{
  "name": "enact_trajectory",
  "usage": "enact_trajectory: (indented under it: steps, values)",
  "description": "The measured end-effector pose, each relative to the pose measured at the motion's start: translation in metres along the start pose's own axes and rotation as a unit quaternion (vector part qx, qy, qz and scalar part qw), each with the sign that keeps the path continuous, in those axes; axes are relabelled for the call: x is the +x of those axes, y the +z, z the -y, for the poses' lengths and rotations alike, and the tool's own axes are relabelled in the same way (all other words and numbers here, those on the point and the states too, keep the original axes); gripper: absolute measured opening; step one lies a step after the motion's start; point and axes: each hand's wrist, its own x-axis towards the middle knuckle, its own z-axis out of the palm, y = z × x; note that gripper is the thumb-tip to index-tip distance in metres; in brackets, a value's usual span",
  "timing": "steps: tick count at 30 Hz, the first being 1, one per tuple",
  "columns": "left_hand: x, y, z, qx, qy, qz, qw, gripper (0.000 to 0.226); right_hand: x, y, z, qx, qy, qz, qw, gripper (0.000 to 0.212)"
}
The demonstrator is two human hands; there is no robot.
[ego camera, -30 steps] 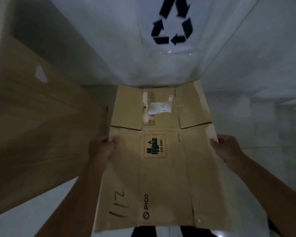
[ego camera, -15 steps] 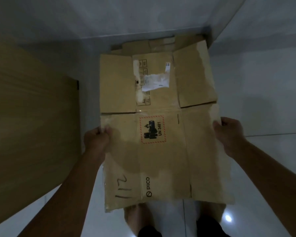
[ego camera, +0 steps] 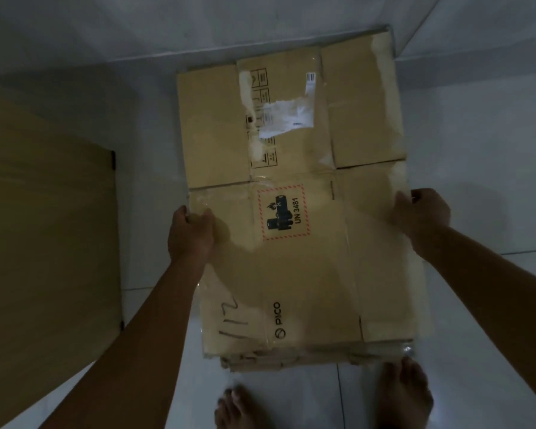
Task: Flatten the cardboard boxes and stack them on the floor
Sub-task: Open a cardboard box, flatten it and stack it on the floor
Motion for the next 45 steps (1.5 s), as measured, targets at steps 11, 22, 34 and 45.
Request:
enact_trajectory:
  steps: [11,22,34,45]
  values:
    - [-0.219,-0.137,-0.069,0.438,0.268,0.046,0.857,0.057,-0.225,-0.162,0.04,-0.392,-0.252,0.055,0.883,0.059]
    - [-0.468,-0.358,-0.102,0.347,0.259,-0.022,0.901,0.051,-0.496,-0.345,0.088,-0.319,-0.385,0.018,0.866,0.051]
    - [-0.602,-0.582,-0.008,0.228,0.169,-0.252,0.925,0.045,-0.741,-0.373,0.155,-0.238,-0.639,0.039,0.731,0.049]
    - [-0.474,-0.874,0.106,0.197,0.118,-0.371,0.9,0.046,-0.979,-0.224,0.326,-0.192,-0.739,-0.001,0.646,0.051]
